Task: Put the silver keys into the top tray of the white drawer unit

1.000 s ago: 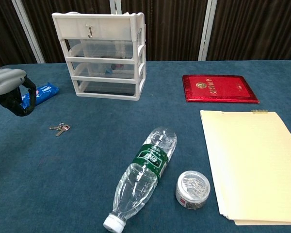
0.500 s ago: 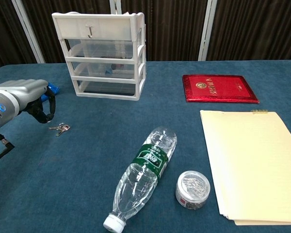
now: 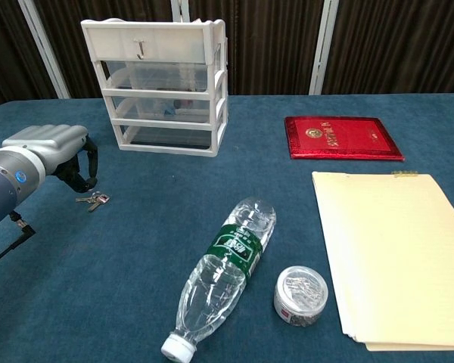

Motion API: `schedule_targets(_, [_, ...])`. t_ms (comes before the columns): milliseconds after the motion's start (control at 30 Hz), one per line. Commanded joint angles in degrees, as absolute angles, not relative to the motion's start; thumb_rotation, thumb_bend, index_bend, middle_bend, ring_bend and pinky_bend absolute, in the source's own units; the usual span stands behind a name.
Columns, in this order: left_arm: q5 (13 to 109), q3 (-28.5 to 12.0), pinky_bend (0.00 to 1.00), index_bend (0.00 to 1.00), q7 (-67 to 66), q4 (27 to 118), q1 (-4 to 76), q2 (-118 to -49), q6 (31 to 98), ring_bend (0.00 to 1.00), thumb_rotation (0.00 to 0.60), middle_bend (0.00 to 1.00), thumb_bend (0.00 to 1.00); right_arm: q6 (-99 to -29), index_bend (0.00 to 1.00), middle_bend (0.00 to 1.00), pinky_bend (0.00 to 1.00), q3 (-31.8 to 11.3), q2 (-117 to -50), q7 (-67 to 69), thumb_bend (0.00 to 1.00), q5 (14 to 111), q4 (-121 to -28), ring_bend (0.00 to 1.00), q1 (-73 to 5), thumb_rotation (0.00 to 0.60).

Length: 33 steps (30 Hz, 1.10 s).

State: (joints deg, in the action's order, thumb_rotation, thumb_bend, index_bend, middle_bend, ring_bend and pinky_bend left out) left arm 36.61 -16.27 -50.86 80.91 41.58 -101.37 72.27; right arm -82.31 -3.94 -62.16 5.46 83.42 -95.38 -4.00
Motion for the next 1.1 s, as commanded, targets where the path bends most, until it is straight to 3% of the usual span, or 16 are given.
schedule_targets(33, [36.88,-15.92,0.76,0.5,-50.4,80.6,41.43,-101.5,72.2,0.9,0.6,0.99,0.39,-82.31,0.0,0.0,0.0,-3.94,-62.16,5.44,0.0,83.4,-95.39,0.0,-4.0,0.6])
schedule_targets(1100, [38.84,-14.63,0.76,0.53,-47.62,74.34,41.07,-104.7,70.3,0.89,0.6,0.98,0.38,-82.23,0.0,0.0,0.0,-4.02,-62.17,5.43,0.0,83.17,-95.45,0.0,-4.01,0.6])
